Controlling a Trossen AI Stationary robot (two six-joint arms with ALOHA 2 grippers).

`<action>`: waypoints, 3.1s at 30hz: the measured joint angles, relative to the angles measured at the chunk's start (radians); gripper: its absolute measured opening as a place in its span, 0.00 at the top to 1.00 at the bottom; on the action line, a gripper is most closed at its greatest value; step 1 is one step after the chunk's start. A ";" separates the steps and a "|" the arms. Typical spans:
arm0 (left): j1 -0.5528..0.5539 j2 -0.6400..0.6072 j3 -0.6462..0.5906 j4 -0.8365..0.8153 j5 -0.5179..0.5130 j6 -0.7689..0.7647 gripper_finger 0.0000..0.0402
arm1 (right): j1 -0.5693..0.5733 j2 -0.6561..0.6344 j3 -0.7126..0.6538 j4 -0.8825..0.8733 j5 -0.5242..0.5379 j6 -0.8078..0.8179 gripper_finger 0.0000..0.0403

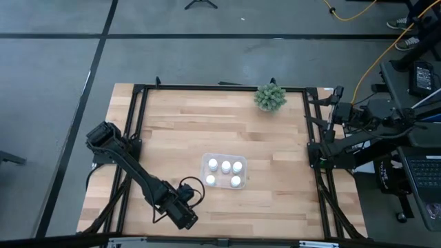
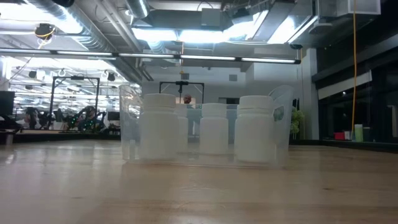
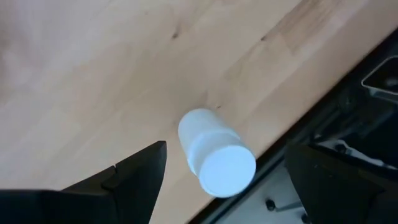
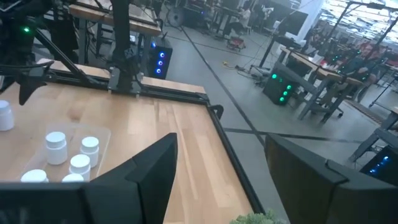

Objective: Pick and place pill bottles into a basket
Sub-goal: Put the white pill bottle into the transparent bin

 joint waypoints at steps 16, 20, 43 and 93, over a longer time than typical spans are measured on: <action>-0.020 0.094 0.000 0.077 0.014 -0.008 0.21 | 0.000 0.000 0.000 0.001 -0.009 -0.009 0.40; -0.020 0.112 0.000 0.072 0.023 -0.008 0.21 | 0.000 0.000 0.000 0.001 -0.009 -0.017 0.40; -0.005 0.098 0.000 0.078 0.079 -0.007 0.56 | 0.000 0.000 0.000 0.007 -0.010 -0.037 0.40; 0.540 0.230 0.445 -0.135 0.208 1.047 0.56 | 0.000 0.000 0.001 -0.094 -0.010 -0.007 0.40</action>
